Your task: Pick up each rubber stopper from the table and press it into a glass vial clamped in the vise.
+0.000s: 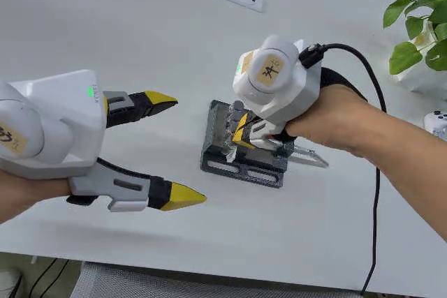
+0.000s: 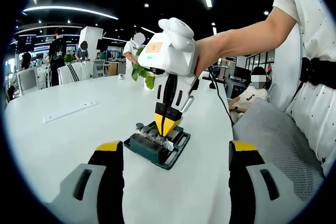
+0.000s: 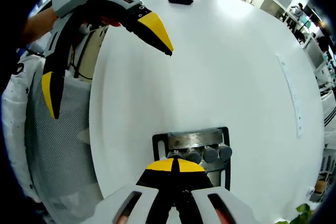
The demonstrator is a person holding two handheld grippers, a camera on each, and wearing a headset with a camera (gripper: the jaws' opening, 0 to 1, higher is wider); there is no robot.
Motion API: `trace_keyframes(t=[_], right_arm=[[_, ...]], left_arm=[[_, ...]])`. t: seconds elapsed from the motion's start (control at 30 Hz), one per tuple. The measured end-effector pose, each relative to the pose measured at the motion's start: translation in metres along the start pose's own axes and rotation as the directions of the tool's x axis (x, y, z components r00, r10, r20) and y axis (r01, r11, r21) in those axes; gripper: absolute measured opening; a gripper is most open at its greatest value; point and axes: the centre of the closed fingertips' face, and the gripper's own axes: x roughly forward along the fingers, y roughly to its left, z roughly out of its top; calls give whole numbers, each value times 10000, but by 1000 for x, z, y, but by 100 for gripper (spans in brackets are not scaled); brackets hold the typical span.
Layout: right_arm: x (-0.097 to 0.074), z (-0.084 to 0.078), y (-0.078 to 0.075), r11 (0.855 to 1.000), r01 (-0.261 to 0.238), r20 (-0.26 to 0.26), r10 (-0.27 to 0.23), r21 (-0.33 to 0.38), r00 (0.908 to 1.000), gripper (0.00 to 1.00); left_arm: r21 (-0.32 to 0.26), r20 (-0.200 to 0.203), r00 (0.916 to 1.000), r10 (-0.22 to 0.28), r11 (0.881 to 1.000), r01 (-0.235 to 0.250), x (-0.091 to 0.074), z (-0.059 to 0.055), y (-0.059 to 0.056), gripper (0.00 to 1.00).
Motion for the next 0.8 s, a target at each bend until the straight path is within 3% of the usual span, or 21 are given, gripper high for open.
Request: trace_keyframes(t=[0.23,0.8], right_arm=[[-2,-1,-1,9967,-258,770,199,768,9968,0],[-10,-2,1,9957,-110,1251,-6,924,9921,0]], left_arm=[[37,-117,9999,52,10000,-52,-2,-1,-1,81],[75,-182,9998,58,10000,-56,-1,0,-1,81]])
